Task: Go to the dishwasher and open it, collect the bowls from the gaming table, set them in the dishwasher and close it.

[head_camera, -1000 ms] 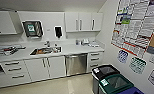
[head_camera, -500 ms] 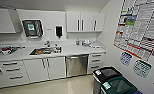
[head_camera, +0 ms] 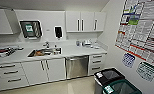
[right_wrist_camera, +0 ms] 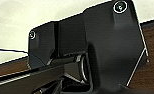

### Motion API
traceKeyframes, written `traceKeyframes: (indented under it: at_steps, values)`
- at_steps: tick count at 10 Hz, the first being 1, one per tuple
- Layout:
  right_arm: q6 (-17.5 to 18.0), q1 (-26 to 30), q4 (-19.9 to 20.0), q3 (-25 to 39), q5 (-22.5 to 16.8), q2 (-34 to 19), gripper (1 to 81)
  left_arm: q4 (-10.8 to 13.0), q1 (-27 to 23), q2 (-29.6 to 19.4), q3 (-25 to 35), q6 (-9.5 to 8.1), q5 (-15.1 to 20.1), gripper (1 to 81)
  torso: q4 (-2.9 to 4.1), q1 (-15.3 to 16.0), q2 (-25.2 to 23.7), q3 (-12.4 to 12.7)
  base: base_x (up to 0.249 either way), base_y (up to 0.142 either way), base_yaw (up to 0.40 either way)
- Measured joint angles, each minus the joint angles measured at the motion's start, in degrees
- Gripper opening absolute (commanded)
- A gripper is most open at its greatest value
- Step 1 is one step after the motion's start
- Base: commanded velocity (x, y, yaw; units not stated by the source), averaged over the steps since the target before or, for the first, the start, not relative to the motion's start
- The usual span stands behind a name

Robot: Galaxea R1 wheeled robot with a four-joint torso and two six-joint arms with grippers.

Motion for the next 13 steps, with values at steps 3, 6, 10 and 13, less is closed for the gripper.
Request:
traceKeyframes:
  at_steps: [3,6,10,13]
  values:
    - [0.0,-0.3,0.0,0.3,-0.1,0.4,81.1,0.0,0.0,0.0,-0.2,0.00,0.1,81.1,0.00,0.0,0.0,0.0,0.138,0.000,0.000]
    - [0.0,-0.3,0.0,0.3,-0.1,0.1,81.1,0.0,-0.1,-0.1,-0.2,0.00,0.1,81.1,0.00,0.0,0.0,0.0,0.136,0.000,0.000]
    - [0.0,-0.3,0.0,0.3,-0.1,0.1,81.1,0.0,-0.1,-0.1,-0.2,0.00,0.1,81.1,0.00,0.0,0.0,0.0,0.107,0.000,0.000]
    - [0.0,-0.3,0.0,0.3,-0.2,0.1,81.1,0.0,0.0,-0.1,-0.2,0.00,0.1,81.1,0.00,0.0,0.0,0.0,0.091,0.000,0.000]
